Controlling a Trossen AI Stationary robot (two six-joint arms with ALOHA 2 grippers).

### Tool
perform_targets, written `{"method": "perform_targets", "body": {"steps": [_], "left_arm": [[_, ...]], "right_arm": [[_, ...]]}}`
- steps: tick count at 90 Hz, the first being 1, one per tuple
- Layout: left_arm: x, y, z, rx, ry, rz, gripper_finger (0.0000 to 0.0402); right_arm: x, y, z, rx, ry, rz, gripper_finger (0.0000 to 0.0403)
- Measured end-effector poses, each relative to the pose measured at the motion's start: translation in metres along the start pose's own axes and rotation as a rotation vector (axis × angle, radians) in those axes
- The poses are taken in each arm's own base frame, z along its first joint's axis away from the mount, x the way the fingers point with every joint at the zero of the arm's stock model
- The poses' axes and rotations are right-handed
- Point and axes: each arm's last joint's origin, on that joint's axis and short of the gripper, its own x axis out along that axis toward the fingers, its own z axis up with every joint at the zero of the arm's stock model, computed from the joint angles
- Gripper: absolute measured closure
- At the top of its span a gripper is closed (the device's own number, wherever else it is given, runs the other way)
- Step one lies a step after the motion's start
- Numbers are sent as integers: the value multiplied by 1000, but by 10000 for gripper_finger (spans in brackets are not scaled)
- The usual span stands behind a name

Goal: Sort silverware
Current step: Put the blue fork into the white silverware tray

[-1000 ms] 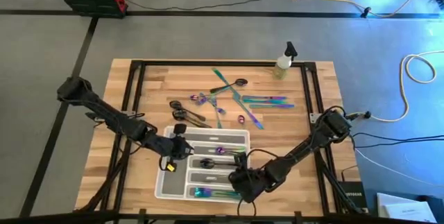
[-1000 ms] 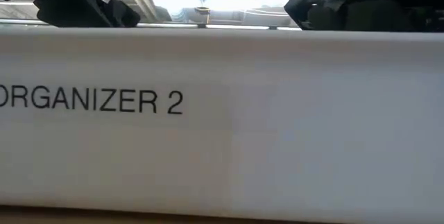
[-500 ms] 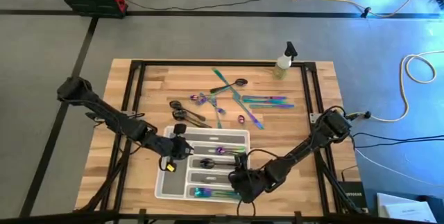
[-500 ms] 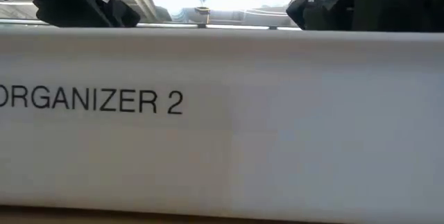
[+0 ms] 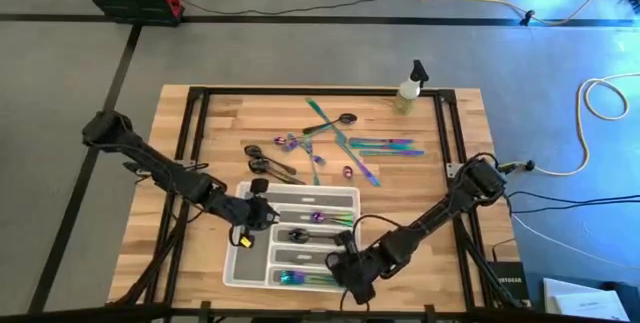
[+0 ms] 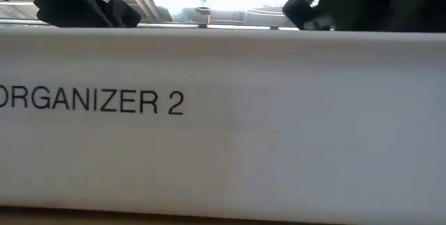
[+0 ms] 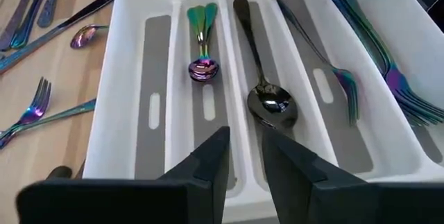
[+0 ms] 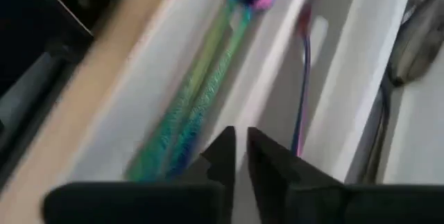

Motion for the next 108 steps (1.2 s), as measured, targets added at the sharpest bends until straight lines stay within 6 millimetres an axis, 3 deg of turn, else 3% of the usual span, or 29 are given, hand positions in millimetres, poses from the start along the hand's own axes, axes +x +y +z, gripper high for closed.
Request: {"method": "perform_targets", "body": {"steps": [16, 36, 45, 74, 108], "left_arm": [[0, 0, 0, -2, 0, 0, 330], [0, 0, 0, 0, 0, 0, 330], [0, 0, 0, 0, 0, 1, 330], [0, 0, 0, 1, 0, 5, 330], [0, 1, 0, 6, 2, 20, 330]], "right_arm": [[0, -9, 4, 26, -7, -23, 401], [5, -38, 9, 346, 7, 39, 402], [7, -47, 10, 410, 22, 77, 402], [16, -37, -4, 343, 112, 4, 403], [27, -26, 10, 243, 155, -91, 403]]}}
